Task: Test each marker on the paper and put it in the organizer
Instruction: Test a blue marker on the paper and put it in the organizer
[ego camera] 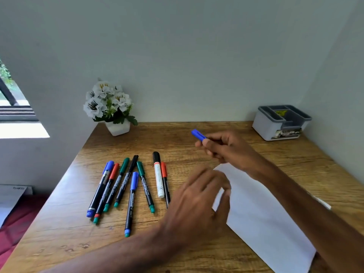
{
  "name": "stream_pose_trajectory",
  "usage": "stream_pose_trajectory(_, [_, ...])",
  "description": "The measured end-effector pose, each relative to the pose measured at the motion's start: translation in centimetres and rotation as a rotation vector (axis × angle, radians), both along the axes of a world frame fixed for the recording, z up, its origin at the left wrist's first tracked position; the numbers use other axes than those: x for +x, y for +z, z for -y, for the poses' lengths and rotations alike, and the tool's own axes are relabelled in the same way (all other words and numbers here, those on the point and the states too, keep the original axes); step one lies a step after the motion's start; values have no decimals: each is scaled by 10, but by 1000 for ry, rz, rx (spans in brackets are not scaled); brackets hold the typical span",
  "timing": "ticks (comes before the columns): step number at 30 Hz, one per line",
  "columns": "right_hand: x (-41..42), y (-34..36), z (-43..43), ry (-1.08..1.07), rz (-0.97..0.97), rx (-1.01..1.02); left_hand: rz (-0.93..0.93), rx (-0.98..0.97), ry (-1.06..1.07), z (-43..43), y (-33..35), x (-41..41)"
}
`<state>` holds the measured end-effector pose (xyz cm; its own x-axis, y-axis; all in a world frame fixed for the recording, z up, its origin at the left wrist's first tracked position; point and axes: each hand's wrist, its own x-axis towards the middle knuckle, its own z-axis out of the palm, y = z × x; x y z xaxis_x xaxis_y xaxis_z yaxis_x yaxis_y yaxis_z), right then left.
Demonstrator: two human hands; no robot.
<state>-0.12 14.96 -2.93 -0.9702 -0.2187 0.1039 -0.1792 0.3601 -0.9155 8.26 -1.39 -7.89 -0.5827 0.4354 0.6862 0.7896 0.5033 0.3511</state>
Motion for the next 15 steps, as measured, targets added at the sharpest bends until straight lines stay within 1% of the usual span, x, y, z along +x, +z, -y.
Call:
stream_pose_trajectory(1, [5,-6,-6,-19,-90,71,-36,31,37,2,2,-5])
stream_pose_trajectory(3, [16,-18,-14,-39,-244,206,-51,53,141,9,5,-17])
stream_pose_trajectory(5, [24,-28,-17,-36,-299,329,-12,13,213,13,7,-28])
stream_pose_trajectory(7, [31,-32,-14,-16,-329,390,53,-68,212,17,5,-37])
stream_pose_trajectory(9, [36,-32,-8,7,-344,391,63,-157,171,21,3,-43])
stream_pose_trajectory(12, [38,-29,-8,37,-331,398,89,-232,143,24,0,-46])
stream_pose_trajectory(15, [38,-26,-11,58,-278,464,47,-313,189,27,-3,-48])
